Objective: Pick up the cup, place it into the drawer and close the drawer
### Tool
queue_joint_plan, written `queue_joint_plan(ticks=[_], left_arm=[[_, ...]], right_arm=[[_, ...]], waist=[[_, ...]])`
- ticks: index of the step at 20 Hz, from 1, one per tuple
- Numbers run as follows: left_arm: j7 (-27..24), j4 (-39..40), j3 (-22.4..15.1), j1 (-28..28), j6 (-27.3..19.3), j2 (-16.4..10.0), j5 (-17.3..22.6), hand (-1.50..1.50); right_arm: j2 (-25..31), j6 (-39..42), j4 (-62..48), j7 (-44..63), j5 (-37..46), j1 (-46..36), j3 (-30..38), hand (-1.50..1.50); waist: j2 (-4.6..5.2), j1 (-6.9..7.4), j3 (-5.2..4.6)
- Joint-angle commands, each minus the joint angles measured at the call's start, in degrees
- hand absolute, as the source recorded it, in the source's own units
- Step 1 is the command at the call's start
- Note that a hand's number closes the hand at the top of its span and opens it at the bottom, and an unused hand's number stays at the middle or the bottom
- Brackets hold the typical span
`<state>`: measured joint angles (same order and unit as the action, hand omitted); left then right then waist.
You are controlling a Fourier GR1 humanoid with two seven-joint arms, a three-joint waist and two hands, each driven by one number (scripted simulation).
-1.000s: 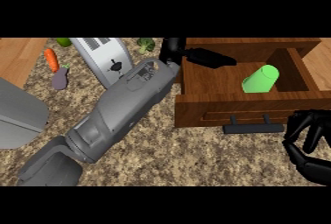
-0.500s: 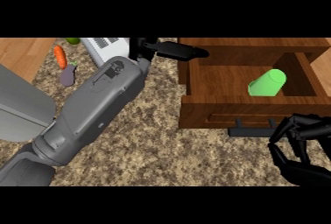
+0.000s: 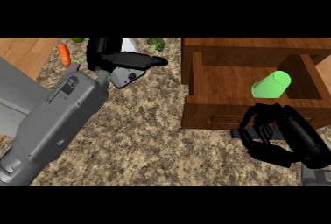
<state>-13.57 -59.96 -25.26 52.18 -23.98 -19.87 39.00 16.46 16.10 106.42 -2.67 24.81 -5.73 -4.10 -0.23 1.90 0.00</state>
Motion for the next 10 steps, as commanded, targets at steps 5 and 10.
queue_joint_plan(ticks=[5, 10], left_arm=[[1.3, -9.6, 2.0, -10.7, 3.4, -6.6, 1.0, -1.50], [-0.8, -13.2, 4.2, -16.9, 5.6, -8.2, 1.6, -1.50]], right_arm=[[1.2, -8.1, -17.3, -5.4, 20.2, -6.4, -9.2, 1.50], [-4.4, -16.7, -33.4, -6.0, 29.6, -13.8, -13.3, 1.50]], waist=[[0.30, 0.84, 0.02], [0.57, 0.90, 0.04]])
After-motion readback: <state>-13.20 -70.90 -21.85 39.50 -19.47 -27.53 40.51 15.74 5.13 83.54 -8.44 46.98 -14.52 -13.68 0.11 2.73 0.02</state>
